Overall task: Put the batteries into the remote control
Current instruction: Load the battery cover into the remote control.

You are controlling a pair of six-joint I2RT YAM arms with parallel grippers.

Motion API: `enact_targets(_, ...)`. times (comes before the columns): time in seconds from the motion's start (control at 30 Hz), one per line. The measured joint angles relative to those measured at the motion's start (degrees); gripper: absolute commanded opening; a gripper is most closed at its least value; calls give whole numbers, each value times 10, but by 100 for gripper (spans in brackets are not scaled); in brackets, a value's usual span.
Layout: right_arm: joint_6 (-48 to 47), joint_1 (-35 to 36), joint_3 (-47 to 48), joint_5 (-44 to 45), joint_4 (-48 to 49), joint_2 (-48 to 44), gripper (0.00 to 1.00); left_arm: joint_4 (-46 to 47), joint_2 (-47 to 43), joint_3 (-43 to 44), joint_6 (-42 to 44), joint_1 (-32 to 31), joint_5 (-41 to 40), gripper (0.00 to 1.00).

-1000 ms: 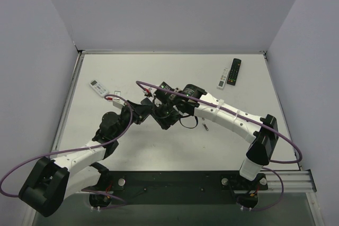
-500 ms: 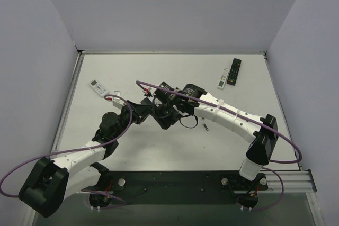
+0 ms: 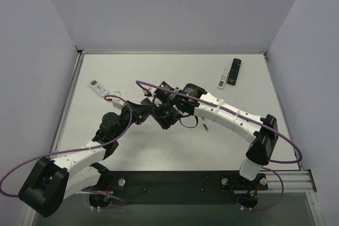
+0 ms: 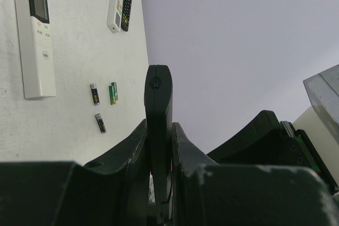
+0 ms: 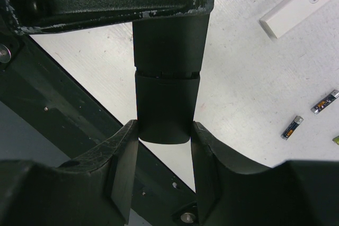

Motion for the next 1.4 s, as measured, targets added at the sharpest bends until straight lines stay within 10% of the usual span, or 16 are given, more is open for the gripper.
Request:
enact_targets(1.07,-1,3,19,0,-13,-5,64,28,-3,-7,-41,-3,-4,0)
enact_targets(1.4,-140,3,29,-37,-9,-90,66,23,-3,-7,-41,-3,5,0)
